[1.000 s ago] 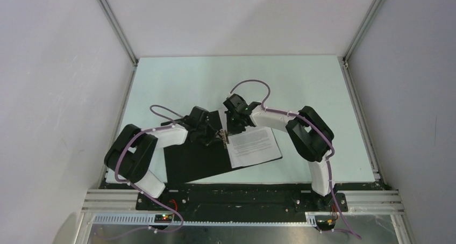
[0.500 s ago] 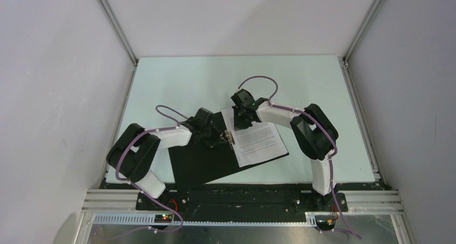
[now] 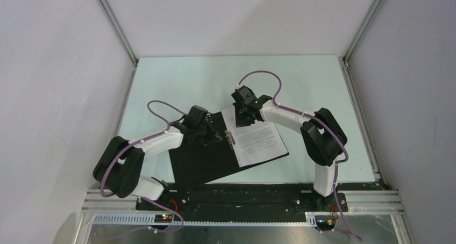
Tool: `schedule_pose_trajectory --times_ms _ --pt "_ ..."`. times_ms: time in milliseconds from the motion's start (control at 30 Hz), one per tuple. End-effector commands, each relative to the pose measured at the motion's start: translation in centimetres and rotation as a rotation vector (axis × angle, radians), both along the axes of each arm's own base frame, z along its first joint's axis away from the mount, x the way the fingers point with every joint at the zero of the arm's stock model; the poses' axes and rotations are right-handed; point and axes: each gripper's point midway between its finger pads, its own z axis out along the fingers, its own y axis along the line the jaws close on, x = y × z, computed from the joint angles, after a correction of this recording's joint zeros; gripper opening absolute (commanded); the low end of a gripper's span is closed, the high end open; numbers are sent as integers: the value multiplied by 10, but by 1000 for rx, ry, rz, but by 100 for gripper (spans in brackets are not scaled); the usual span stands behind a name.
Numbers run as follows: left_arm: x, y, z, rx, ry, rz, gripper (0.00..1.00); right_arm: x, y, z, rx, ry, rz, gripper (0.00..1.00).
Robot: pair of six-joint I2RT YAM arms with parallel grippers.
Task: Put the files into the folder
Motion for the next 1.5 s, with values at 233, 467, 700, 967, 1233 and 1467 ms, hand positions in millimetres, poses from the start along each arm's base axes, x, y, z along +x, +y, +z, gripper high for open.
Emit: schedule_pose_trajectory --times_ms 233,467,700,967,1233,1467 --pt "-14 78 -4 80 -31 76 26 -32 24 68 -120 -161 141 24" --pt "-32 104 -27 90 36 167 27 -44 38 61 -234 -171 234 24" --pt "-34 116 -33 103 47 237 28 -45 49 50 -311 -178 317 23" --pt "-38 119 -41 112 78 254 28 -48 53 37 -384 -175 366 23" --pt "-38 120 -43 113 87 260 27 -55 50 28 -422 -162 384 20" --pt "-38 122 -45 119 92 264 27 -64 49 25 -404 -136 398 22"
